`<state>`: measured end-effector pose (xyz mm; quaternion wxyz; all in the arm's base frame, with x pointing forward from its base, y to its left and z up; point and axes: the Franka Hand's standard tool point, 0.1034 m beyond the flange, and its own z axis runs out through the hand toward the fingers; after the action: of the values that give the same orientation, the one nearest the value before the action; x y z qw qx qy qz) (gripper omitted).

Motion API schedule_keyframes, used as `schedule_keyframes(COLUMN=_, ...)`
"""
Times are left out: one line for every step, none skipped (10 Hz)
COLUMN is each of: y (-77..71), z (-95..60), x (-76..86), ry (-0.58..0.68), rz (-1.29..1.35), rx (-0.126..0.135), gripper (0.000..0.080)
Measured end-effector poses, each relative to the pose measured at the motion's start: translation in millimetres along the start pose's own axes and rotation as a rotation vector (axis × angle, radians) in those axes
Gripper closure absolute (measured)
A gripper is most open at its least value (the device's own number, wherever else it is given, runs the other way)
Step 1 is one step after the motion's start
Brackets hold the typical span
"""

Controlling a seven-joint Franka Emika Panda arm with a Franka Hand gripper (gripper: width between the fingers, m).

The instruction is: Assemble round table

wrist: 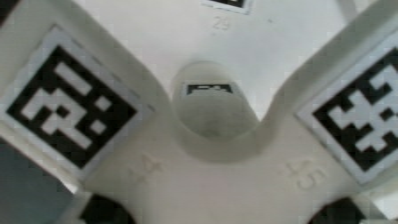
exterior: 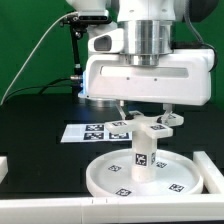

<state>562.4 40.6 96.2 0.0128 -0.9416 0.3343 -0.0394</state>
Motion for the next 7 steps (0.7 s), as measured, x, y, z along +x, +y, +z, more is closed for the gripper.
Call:
schedule_keyframes(y=0.7, z=-0.2, x=0.2, ry=-0.002, rz=0.097, rx=-0.002, gripper=0.0354)
schedule_keyframes(y=0.8, z=-0.1, x=0.1, ry=-0.003, rz=0.152, rx=-0.002, gripper=0.0354)
schedule_keyframes(y=1.0, z=-0.2, x=0.1, ry=-0.004, rz=0.199, rx=-0.003, gripper=0.0354)
schedule_keyframes(y=1.0, z=-0.1, x=0.0, ry=-0.004, rz=0.237, rx=-0.003, gripper=0.0354)
schedule_keyframes(y=1.1, z=-0.2, x=-0.1, ry=-0.006, rz=0.311, rx=-0.003, gripper=0.0354)
schedule_keyframes(y=1.2, z=-0.2, x=-0.2, ry=-0.008, rz=0.372, rx=-0.005, gripper=0.0354)
schedule_keyframes(y=0.6, z=0.2, x=-0.2, ry=-0.017, rz=0.485, rx=-0.015, gripper=0.0354)
